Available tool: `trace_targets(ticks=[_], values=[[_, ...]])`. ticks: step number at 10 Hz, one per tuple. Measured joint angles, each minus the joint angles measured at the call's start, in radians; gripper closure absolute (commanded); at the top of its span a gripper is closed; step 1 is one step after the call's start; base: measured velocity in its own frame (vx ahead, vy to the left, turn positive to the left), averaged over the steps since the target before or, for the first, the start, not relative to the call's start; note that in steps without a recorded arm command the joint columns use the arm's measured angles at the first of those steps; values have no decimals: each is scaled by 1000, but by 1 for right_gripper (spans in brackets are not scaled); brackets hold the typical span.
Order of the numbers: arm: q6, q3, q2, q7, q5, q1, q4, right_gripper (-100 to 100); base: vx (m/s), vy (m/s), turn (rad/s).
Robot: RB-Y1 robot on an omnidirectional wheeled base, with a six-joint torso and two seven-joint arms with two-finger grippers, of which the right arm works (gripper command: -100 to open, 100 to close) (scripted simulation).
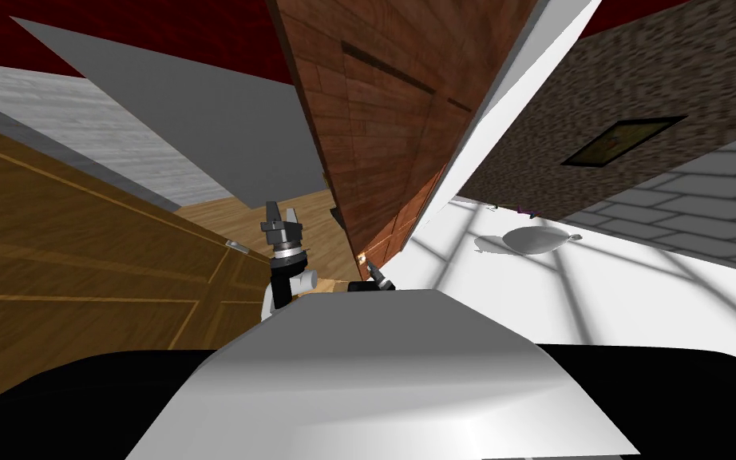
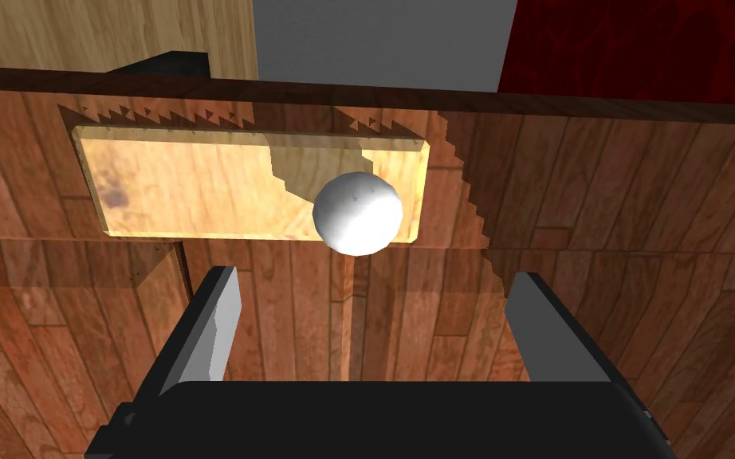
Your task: Push the door open
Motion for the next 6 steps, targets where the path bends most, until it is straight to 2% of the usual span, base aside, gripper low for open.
trace_targets(ticks=[1, 2, 6], values=[[1, -3, 5, 1, -2, -7, 8, -100, 61, 63, -1], [1, -3, 6, 2, -2, -8, 9, 100, -8, -6, -3], [1, -3, 5, 1, -2, -7, 8, 100, -16, -18, 1]])
